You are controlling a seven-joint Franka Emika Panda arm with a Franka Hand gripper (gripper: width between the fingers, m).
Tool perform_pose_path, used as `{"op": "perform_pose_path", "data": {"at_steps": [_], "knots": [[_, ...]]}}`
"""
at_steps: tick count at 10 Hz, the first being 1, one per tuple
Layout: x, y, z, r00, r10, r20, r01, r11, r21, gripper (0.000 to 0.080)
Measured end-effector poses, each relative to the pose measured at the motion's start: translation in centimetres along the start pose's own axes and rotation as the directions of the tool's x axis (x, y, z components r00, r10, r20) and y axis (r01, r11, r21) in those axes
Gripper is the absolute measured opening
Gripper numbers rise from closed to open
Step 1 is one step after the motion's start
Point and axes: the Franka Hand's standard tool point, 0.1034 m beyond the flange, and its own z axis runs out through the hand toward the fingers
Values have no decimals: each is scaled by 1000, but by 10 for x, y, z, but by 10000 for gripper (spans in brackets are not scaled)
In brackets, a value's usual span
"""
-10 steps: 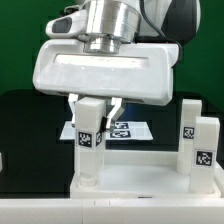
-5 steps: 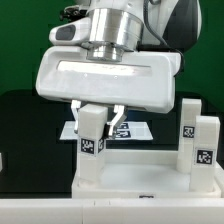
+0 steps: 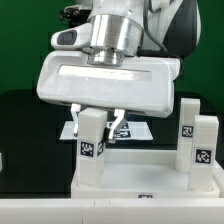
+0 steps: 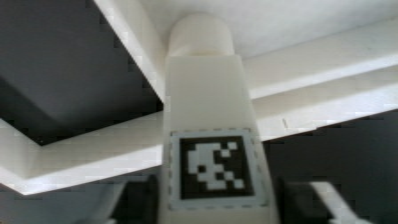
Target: Assemble desk
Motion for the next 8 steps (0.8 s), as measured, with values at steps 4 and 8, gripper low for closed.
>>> {"op": "perform_pose_path", "data": {"at_steps": [4, 8], "knots": [[15, -1, -18, 982, 43, 183, -47, 999, 18, 638], [21, 9, -17, 921, 79, 382, -84, 996, -4, 649]]}}
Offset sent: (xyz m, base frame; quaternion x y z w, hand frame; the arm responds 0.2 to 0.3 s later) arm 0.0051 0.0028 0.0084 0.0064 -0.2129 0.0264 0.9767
